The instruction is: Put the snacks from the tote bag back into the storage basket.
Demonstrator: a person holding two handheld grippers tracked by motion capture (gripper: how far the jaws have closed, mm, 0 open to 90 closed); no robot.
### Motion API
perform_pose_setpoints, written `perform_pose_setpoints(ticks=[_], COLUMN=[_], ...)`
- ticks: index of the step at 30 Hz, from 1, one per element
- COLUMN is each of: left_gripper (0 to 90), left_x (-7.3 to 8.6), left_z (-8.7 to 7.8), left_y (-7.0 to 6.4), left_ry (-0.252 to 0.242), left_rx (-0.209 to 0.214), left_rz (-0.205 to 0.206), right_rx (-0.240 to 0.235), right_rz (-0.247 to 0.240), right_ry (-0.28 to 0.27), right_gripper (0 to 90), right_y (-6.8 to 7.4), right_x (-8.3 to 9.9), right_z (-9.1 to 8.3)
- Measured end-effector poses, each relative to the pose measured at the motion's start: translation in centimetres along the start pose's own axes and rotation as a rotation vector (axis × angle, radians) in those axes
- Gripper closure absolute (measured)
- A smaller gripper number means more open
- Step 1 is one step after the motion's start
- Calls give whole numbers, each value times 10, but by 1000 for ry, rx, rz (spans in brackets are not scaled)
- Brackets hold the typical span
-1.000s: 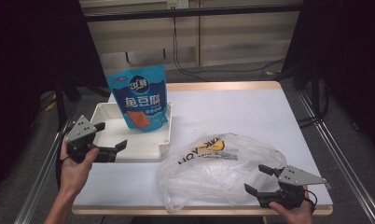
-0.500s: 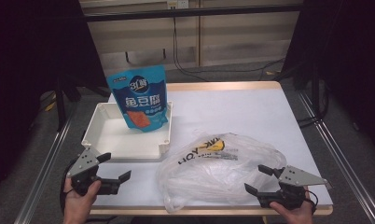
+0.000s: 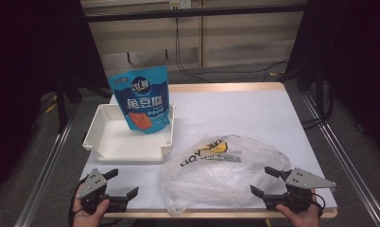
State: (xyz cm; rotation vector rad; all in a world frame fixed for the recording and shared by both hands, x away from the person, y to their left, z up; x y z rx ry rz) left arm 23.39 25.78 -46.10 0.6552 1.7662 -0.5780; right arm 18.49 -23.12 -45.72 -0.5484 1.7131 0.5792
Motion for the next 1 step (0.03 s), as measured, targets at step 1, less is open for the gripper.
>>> perform_pose_setpoints(ticks=[1], left_gripper=[31], left_x=[0], left_z=[1], left_y=[0], left_ry=[-5], left_rx=[-2], left_rz=[1], right_rx=[1], right_rz=[0], right_ry=[-1], right_gripper=[193], right_y=[0], right_x=[0], right_z=[0])
Point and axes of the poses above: each handheld gripper's, and its own axes: z roughly forward along the jaws, x roughly out of its underside, y roughly to its left, the point moved 3 cm from there along z, roughly forward along the jaws, and after that the axes turned 12 degrees about -y, right-handed, at the moved point
